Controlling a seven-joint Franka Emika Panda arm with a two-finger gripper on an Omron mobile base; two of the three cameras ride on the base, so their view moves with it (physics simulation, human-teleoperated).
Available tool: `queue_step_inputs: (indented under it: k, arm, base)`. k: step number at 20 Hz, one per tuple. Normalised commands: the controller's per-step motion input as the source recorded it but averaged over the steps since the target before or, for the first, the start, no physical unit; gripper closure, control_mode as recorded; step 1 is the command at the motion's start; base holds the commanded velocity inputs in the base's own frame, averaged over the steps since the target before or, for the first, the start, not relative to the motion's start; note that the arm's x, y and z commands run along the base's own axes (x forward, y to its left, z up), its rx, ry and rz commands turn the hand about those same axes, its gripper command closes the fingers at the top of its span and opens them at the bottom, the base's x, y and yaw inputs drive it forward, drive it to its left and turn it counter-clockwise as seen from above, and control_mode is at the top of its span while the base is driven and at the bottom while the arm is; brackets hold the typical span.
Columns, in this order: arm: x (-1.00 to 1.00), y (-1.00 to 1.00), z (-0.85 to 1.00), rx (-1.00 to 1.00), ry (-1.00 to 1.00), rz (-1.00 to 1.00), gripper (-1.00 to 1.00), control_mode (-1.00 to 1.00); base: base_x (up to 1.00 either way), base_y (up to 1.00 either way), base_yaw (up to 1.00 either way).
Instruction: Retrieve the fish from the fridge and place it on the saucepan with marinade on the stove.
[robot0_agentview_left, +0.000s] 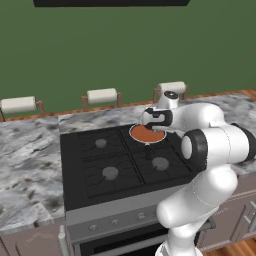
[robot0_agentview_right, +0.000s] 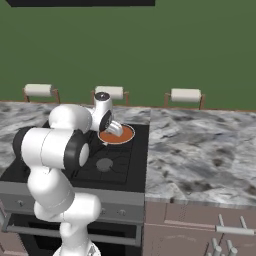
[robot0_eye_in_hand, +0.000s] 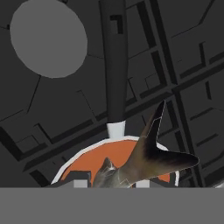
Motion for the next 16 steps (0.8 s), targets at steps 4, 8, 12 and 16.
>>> queue_step_inputs:
  k: [4,8,12,16]
  arm:
    - [0.07,0.01,-0.09,0.00,0.00,0.00,1.00,-1.00]
    - [0.14,0.00,-0.04,0.00,0.00,0.00,1.00,-1.00]
    - [0.15,0.00,-0.06,0.00,0.00,0.00,1.00,-1.00]
    - [0.12,0.00,-0.05,0.00,0.00,0.00,1.00,-1.00]
  base:
    - [0.00,0.00,0.00]
    - [0.00,0.00,0.00]
    - [0.00,0.00,0.00]
    - [0.00,0.00,0.00]
